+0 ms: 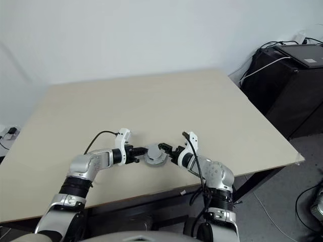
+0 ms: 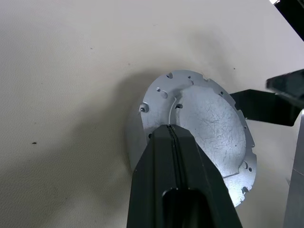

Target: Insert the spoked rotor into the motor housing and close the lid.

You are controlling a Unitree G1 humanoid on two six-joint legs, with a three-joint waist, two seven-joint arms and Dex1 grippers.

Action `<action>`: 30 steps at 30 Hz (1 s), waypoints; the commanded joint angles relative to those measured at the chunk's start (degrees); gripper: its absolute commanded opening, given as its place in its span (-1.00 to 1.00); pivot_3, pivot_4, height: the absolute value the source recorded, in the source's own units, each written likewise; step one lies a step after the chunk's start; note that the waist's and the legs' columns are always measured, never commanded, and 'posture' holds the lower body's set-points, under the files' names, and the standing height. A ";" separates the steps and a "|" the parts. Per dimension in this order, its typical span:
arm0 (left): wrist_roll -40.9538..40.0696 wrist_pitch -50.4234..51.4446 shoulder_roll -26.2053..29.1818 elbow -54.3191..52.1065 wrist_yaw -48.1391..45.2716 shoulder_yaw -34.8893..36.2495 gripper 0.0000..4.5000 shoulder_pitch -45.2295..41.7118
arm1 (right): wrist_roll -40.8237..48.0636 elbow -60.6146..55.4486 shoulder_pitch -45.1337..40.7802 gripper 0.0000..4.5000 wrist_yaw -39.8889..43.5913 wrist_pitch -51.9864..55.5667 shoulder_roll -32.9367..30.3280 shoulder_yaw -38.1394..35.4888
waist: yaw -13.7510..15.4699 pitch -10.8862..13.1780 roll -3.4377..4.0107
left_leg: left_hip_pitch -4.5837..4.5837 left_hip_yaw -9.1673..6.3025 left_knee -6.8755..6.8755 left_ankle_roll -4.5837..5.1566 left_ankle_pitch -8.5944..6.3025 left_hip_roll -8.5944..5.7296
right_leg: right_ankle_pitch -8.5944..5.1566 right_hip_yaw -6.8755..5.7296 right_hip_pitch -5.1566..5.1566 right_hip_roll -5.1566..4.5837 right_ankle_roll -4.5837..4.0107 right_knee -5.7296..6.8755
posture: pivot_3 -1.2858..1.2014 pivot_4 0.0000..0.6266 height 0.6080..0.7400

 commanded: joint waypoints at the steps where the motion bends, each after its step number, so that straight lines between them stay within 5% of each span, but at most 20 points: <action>1: 0.17 0.86 -0.86 -0.33 -0.15 -1.56 -1.00 0.44 | 0.92 0.80 0.31 0.99 0.09 -1.53 4.59 1.82 | -0.01 0.00 0.00 | 0.00 0.00 0.00 0.00 0.00 0.00 | 0.01 0.00 0.00 0.00 -0.01 0.00 | 0.03 -1.00 1.00; 14: 0.23 1.04 -1.00 -1.09 0.23 -1.72 -1.00 1.08 | 2.99 3.70 1.54 0.99 0.40 2.19 4.18 1.85 | -0.09 0.00 0.00 | -0.01 0.00 -0.01 0.00 0.00 0.00 | -0.01 0.00 0.00 0.00 0.02 -0.02 | 0.03 -1.00 1.00; 23: 0.16 1.33 -0.56 -2.13 0.63 -1.66 -1.00 1.99 | 13.42 1.64 3.29 0.99 6.03 6.42 5.87 -2.32 | -0.65 0.01 0.01 | -0.04 0.00 -0.09 0.04 -0.02 0.01 | 0.02 0.00 -0.05 0.00 -0.04 -0.08 | 0.03 -1.00 1.00; 30: 0.18 1.30 -0.54 -2.27 0.68 -1.61 -1.00 2.17 | 11.80 4.06 2.52 0.99 1.25 1.79 6.62 -3.01 | -0.79 0.01 0.02 | -0.06 0.00 -0.19 0.06 -0.03 0.01 | 0.10 0.00 -0.01 0.00 -0.07 -0.31 | 0.03 -1.00 1.00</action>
